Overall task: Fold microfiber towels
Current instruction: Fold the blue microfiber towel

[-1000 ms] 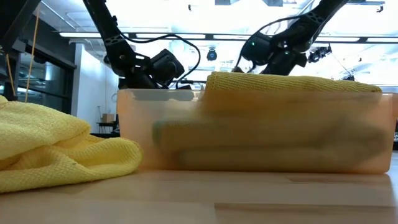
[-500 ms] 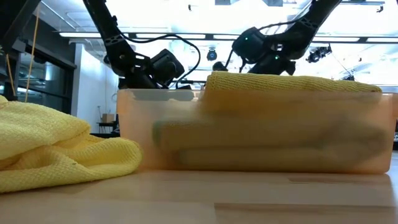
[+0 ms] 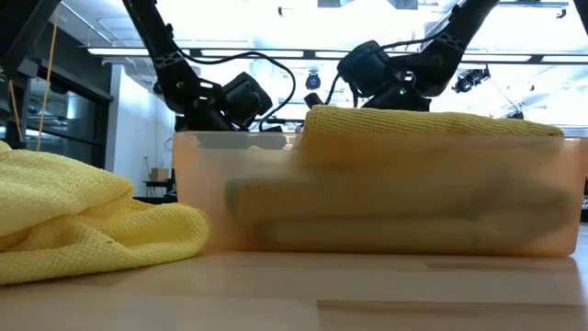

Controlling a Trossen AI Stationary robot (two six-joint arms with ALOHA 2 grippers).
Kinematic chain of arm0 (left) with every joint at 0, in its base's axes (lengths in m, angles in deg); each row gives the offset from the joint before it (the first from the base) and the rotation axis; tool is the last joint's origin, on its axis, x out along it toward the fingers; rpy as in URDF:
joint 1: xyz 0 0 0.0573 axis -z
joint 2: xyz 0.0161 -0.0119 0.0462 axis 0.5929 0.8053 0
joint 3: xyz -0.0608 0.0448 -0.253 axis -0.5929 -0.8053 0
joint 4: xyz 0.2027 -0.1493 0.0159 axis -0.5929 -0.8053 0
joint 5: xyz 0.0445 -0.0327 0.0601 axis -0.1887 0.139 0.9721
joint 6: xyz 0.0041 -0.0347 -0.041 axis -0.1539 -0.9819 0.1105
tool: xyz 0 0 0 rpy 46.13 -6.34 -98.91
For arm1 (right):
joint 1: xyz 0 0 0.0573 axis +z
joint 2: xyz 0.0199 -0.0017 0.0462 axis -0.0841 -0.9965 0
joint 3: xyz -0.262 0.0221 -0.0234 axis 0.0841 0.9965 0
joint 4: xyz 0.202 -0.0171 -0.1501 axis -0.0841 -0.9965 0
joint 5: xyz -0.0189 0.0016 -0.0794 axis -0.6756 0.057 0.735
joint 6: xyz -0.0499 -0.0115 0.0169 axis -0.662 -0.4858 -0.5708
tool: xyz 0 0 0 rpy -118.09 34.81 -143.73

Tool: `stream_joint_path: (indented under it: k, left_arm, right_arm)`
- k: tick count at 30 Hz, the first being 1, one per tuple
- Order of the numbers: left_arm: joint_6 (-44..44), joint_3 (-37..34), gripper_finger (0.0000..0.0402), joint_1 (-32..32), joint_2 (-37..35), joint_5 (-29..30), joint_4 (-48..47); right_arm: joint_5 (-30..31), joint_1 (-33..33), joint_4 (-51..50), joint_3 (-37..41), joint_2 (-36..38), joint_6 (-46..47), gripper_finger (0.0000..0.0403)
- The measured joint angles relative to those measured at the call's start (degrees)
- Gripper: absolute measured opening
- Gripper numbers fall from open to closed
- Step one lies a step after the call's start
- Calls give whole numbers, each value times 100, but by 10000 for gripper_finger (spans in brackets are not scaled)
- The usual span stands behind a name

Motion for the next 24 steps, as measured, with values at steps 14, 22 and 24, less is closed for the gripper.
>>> stream_joint_path:
  k: [14, 22, 24]
  left_arm:
    - [-11, 0, 0, -30, -21, 34, 4]
    - [-256, 0, 0, -376, -393, -122, -239]
    - [-190, 0, 0, -439, -560, -265, -361]
  right_arm:
    - [26, -129, 661, 0, 76, -767, 210]
    - [-276, -775, -839, 2, 961, -2909, 231]
    - [-678, -890, -1318, -4, 1104, -3489, 232]
